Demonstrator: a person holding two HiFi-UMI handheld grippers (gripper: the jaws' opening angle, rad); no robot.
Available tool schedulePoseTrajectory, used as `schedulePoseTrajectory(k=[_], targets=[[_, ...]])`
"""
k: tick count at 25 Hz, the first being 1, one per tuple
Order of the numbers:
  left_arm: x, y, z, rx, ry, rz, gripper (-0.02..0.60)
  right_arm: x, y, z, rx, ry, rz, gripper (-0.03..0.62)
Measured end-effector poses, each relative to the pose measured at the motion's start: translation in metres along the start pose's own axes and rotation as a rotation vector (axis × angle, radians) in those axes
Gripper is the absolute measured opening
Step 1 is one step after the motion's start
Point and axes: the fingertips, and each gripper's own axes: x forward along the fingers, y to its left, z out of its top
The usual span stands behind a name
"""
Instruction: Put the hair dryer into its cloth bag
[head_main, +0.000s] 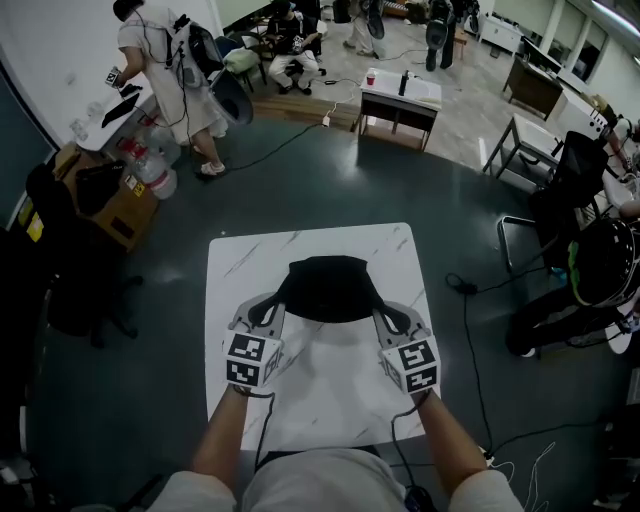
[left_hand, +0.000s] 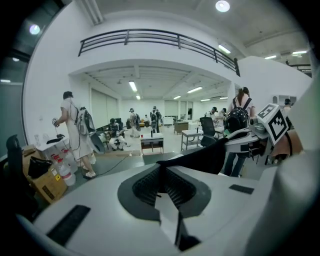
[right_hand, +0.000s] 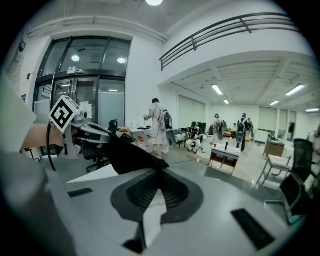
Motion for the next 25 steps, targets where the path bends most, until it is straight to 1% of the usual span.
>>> schedulePoseTrajectory(k=[3,8,13,17,20,23,25], targets=[[-0.012,-0.009,-0.022,-0.048,0.022,-0.008,0.018,-0.010,0.013,-0.022,0.029,0.028,-0.011,0.020],[-0.031,-0.026,-0.063,-0.074,0.067,-0.024,0.018,-0.022,0.033,-0.054,0.075,0.059,-0.036,0.020],[-0.047,-0.038,-0.103,-0.057,0.114,-0.022,0.019,-0.031,0.056,-0.085,0.086,0.111,-0.055,0.020],[-0.052,-0.050,-0.146,-0.071,0.167,-0.027,0.019,-0.031,0.074,-0.120,0.091,0.154,-0.067,0.020],[-0.054,-0.056,-0.178,-0.069,0.183,-0.019,0.018,-0.028,0.089,-0.146,0.088,0.184,-0.063,0.021],[-0.053,-0.060,-0.196,-0.051,0.194,-0.006,0.018,-0.026,0.095,-0.163,0.079,0.201,-0.068,0.020],[-0.051,-0.061,-0.207,-0.049,0.216,-0.003,0.018,-0.025,0.094,-0.173,0.089,0.212,-0.069,0.021]])
